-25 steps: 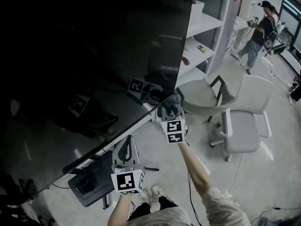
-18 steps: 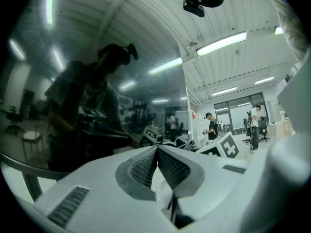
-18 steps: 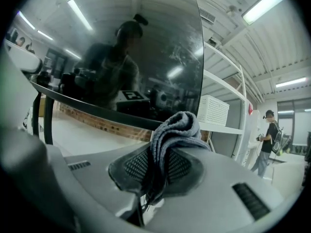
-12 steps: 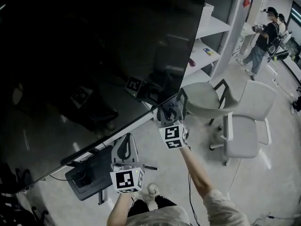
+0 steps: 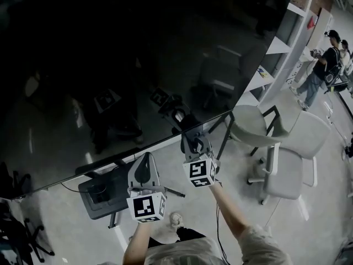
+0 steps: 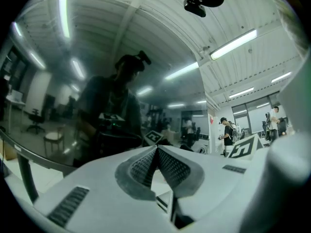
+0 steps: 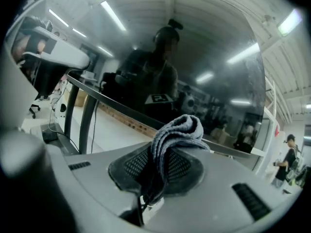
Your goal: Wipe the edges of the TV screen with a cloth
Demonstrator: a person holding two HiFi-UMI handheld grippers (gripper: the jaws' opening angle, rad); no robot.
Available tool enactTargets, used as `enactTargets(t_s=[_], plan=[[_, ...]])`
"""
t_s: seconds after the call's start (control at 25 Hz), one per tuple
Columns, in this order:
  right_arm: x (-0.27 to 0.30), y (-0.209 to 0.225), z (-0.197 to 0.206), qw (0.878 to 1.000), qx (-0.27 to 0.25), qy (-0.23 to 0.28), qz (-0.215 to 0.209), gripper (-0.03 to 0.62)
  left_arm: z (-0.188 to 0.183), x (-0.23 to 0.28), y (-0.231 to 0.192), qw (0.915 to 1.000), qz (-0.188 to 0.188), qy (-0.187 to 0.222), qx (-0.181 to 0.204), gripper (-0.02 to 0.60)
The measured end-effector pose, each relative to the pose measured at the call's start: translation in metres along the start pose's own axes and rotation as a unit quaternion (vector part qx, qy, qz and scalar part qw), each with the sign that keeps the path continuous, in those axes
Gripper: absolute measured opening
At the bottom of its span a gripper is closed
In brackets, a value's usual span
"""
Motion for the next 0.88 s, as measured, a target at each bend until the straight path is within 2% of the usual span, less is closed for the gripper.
enactTargets(t_s=[0.12,0.2,0.72,0.88], plan=[[-0.007,-0.007,-0.008,1.0,0.006,0.005,-0.011,0.049,-0.004,-0.007,-0.003,0.9998,-0.021,-0.002,0.003,0.014],[-0.008,-0.027,-0.016,1.0,0.004,0.009,-0.017,0.049,-0.003,-0.021,-0.022,0.9993,-0.036,-0.005,0.002,0.014],[-0.014,-0.261,-0.106,0.995,-0.021,0.029,-0.088,0.049,-0.012,-0.172,-0.206,0.9923,-0.124,0.003,0.007,0.014],[-0.014,-0.334,-0.134,0.996,-0.015,0.029,-0.078,0.049,-0.012,-0.237,-0.279,0.9879,-0.155,0.006,0.002,0.014]])
Point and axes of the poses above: the fingertips, and each gripper's own axes: x forward along the fingers, y to its right, z out of its underside, the point moved 2 cm from there along -x, backward along the fingers, and after that the axes turned 2 degrees about z, right-handed, at the moved point
